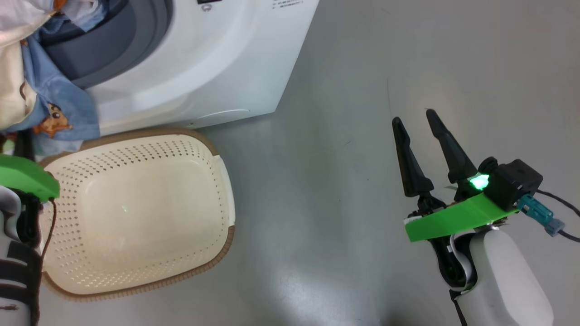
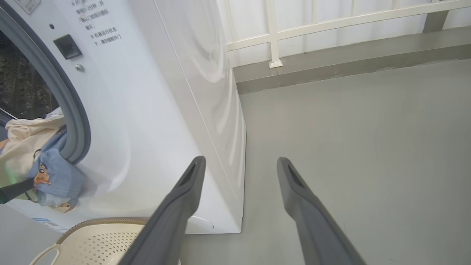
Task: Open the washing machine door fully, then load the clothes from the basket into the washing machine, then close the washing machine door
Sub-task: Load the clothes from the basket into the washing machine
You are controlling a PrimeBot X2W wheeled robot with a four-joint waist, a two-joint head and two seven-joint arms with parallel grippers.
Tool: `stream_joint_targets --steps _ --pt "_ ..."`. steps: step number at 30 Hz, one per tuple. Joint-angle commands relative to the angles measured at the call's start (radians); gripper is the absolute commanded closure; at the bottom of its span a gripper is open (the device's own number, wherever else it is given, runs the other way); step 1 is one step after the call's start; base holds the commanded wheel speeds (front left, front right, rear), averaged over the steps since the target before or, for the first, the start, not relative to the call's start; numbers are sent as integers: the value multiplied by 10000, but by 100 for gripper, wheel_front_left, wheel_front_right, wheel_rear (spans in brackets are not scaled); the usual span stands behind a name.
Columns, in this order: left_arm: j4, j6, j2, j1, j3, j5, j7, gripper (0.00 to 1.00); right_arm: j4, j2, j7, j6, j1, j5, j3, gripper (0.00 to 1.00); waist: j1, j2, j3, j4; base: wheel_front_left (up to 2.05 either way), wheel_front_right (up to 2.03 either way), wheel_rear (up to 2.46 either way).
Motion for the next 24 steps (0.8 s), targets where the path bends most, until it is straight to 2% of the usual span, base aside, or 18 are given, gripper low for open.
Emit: stream_joint_targets --steps 1,6,16,24 --pt "-96 -5 532 -92 202 -13 -62 100 -241 55 -48 25 31 -18 232 0 0 0 17 18 0 0 0" --pt "-462 -11 488 43 -12 -3 -62 100 -226 55 -48 25 21 -10 245 0 0 0 12 52 0 0 0" --pt "-2455 -14 537 1376 -188 -202 -62 100 -229 55 -48 25 96 105 227 0 0 0 -90 96 0 0 0" --pt "-4442 -14 506 2111 30 -31 -62 100 -210 55 -48 25 136 147 226 0 0 0 -230 192 0 0 0"
